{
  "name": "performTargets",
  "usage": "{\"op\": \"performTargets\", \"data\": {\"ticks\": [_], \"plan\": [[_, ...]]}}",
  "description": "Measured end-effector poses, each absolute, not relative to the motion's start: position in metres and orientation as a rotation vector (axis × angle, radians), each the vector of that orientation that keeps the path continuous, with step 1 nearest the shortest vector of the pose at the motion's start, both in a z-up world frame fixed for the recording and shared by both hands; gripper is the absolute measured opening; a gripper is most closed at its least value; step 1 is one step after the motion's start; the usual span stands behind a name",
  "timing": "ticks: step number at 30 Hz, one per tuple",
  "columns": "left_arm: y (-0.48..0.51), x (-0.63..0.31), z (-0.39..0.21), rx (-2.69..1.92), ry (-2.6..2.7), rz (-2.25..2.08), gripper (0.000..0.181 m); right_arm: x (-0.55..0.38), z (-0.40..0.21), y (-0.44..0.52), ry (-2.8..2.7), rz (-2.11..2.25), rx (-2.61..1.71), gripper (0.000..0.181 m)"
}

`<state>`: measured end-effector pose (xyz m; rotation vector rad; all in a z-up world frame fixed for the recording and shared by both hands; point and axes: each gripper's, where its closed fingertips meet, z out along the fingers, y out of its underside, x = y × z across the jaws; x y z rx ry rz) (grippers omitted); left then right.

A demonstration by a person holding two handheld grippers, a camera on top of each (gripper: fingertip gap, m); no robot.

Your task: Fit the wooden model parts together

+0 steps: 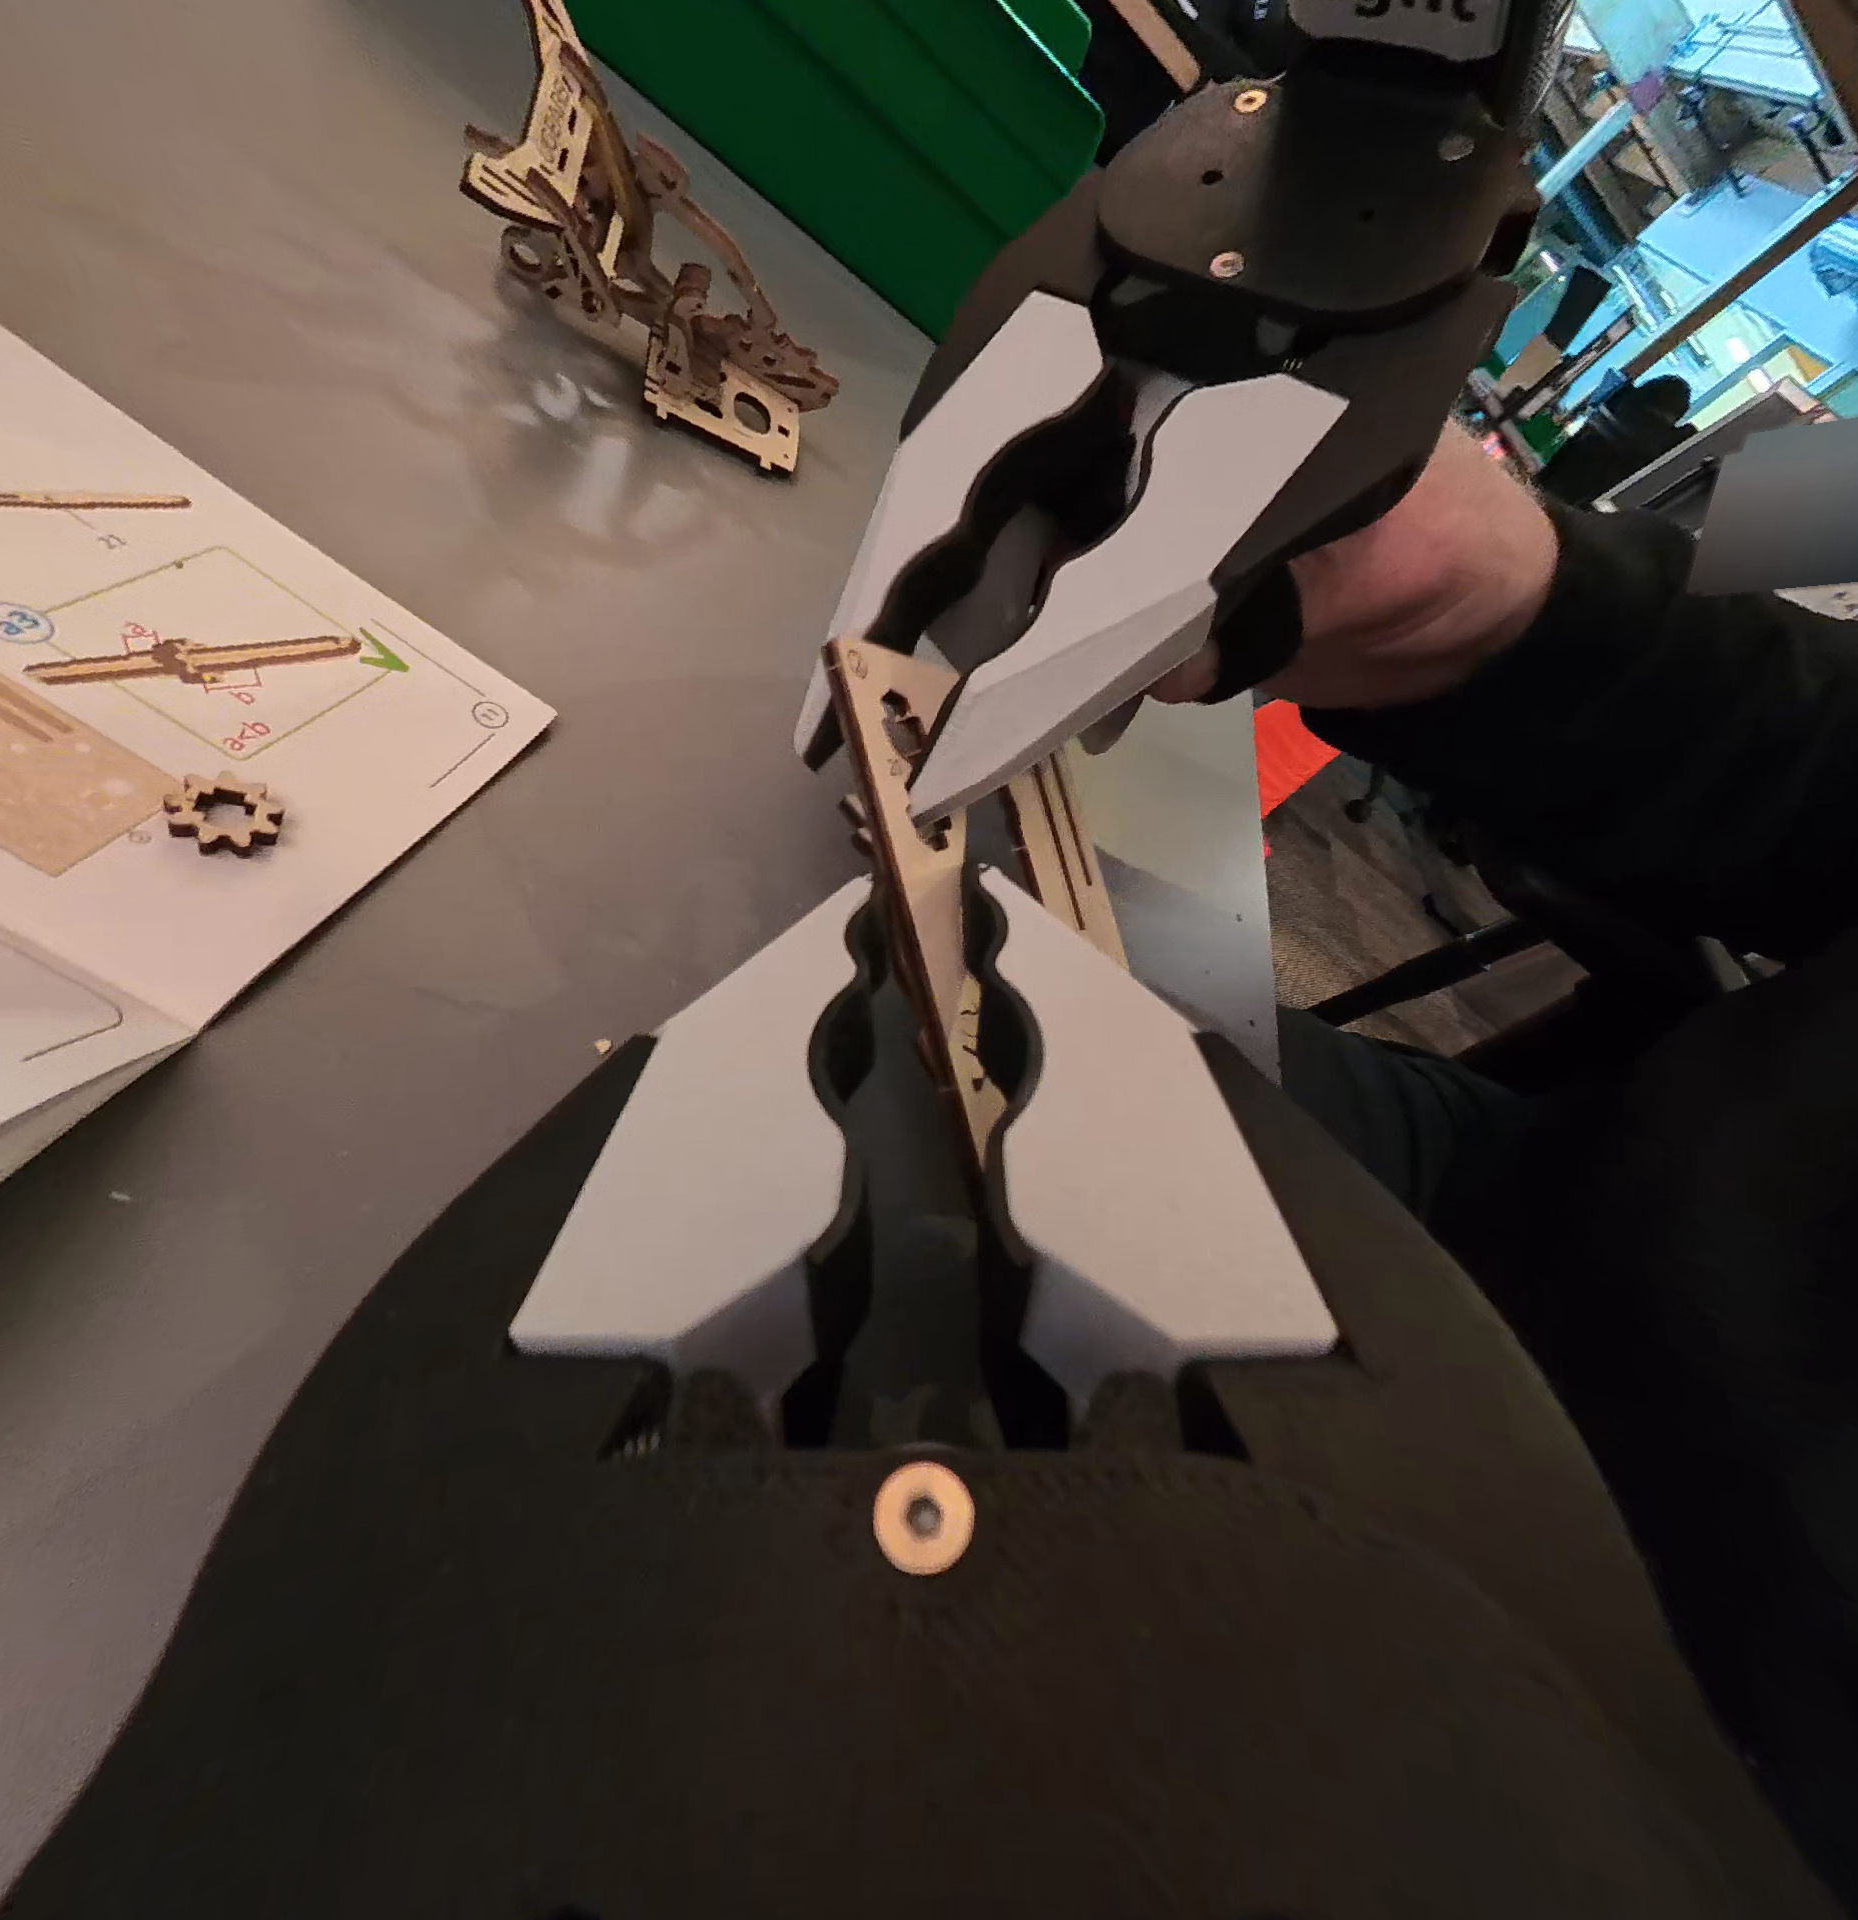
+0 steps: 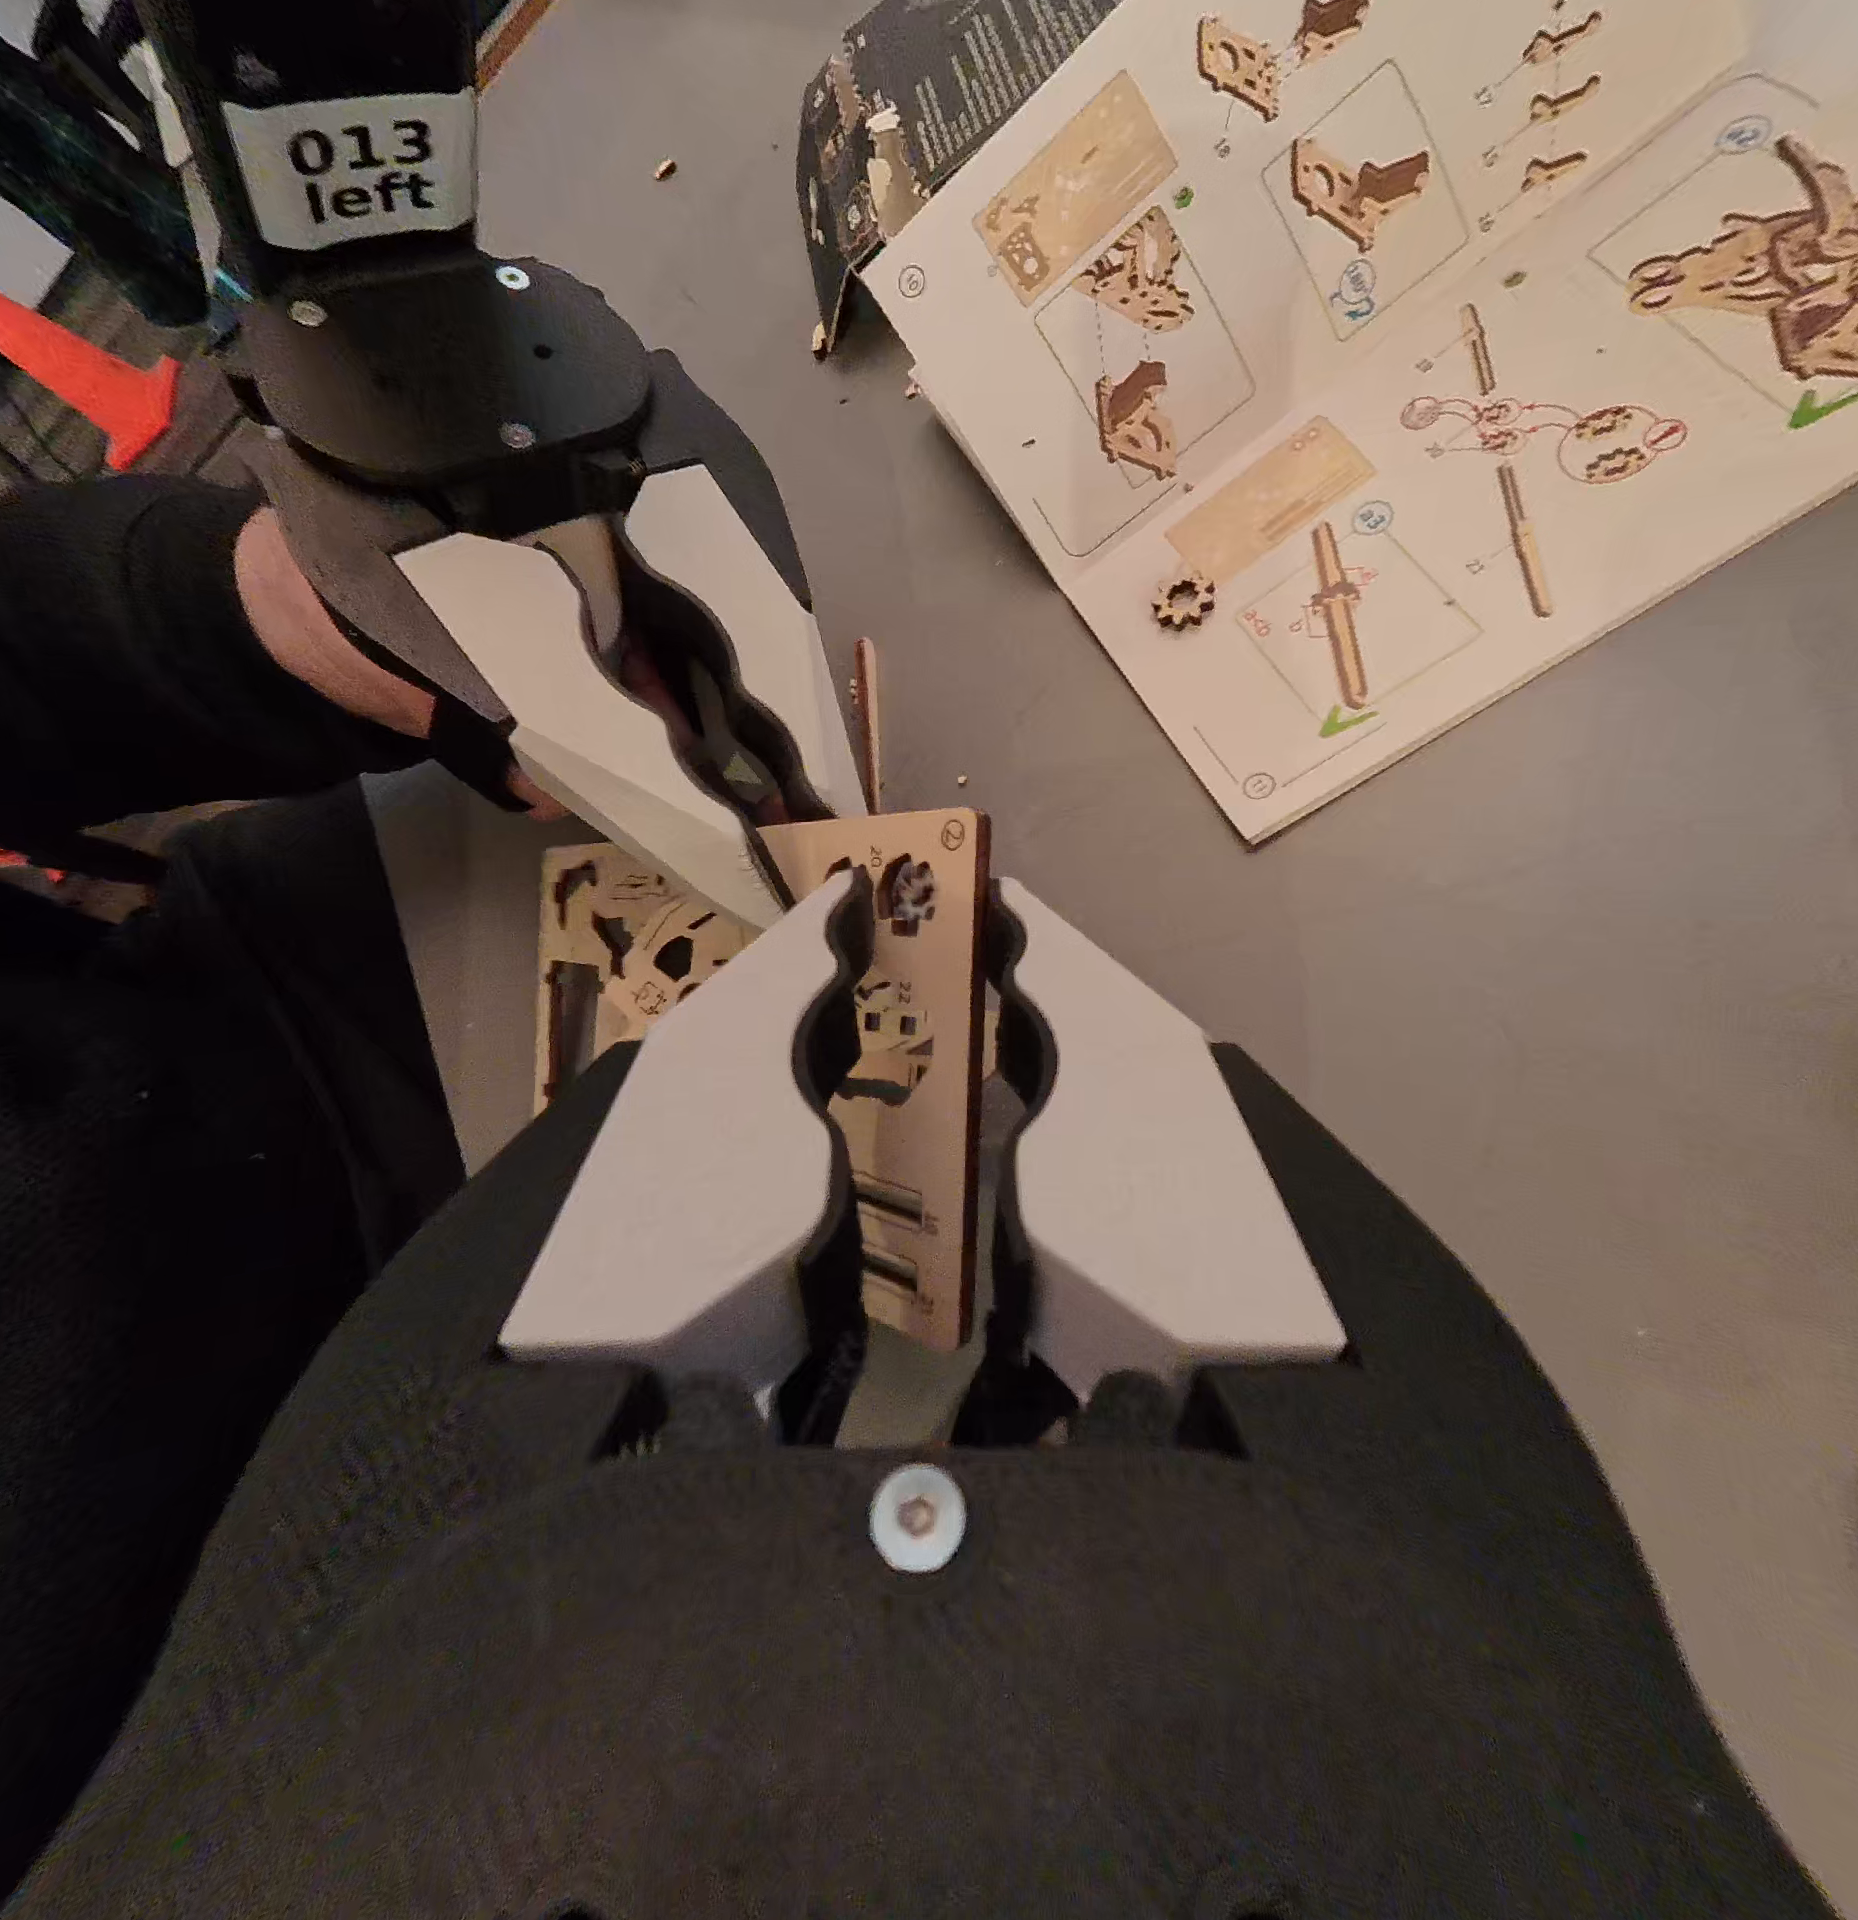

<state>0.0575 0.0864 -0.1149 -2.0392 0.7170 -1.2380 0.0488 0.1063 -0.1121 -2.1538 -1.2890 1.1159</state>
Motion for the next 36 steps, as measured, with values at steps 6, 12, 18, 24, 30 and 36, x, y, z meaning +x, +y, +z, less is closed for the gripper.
{"op": "performTargets", "data": {"ticks": [6,12,18,24,30,36], "plan": [[0.087,0.056,-0.11,-2.013,0.692,-1.237,0.011,0.049,-0.107,0.107,-1.271,1.136,-2.138,0.019],[0.078,0.055,-0.115,-2.051,0.699,-1.225,0.012,0.058,-0.104,0.101,-1.23,1.22,-2.178,0.014],[0.062,0.059,-0.117,-2.082,0.775,-1.178,0.01,0.066,-0.103,0.088,-1.184,1.353,-2.235,0.012],[0.059,0.056,-0.115,-2.109,0.672,-1.255,0.009,0.082,-0.106,0.08,-1.185,1.343,-2.265,0.01],[0.056,0.032,-0.105,-2.122,0.601,-1.232,0.017,0.091,-0.11,0.067,-1.193,1.358,-2.287,0.01],[0.025,0.031,-0.12,-2.222,0.709,-1.203,0.023,0.098,-0.104,0.062,-1.176,1.38,-2.269,0.009]]}}
